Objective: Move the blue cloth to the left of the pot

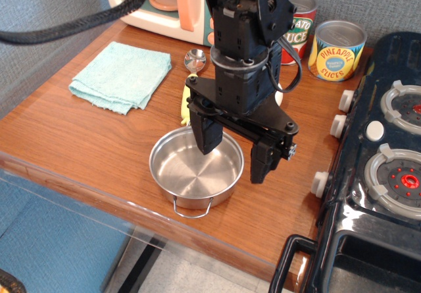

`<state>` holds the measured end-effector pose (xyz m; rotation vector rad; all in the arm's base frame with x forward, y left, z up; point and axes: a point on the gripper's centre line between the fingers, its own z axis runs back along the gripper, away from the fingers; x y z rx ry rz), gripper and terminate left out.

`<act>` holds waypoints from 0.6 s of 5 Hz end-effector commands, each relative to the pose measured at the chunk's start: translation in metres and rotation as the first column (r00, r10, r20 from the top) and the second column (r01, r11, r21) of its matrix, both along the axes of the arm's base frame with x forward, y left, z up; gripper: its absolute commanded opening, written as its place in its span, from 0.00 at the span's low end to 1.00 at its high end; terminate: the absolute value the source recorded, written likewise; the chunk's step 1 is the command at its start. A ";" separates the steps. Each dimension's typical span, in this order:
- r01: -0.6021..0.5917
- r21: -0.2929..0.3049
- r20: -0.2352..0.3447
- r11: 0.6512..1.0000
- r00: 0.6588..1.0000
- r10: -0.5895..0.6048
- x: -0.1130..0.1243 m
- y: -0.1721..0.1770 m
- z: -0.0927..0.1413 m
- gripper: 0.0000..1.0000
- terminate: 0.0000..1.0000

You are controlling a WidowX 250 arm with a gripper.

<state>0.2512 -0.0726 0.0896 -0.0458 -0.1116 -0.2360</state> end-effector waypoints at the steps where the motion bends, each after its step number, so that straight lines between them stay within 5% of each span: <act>1: 0.000 0.000 0.000 1.000 1.000 0.000 0.000 0.000 0.000 1.00 0.00; 3: -0.112 0.039 -0.019 0.993 0.993 0.113 0.042 0.086 0.011 1.00 0.00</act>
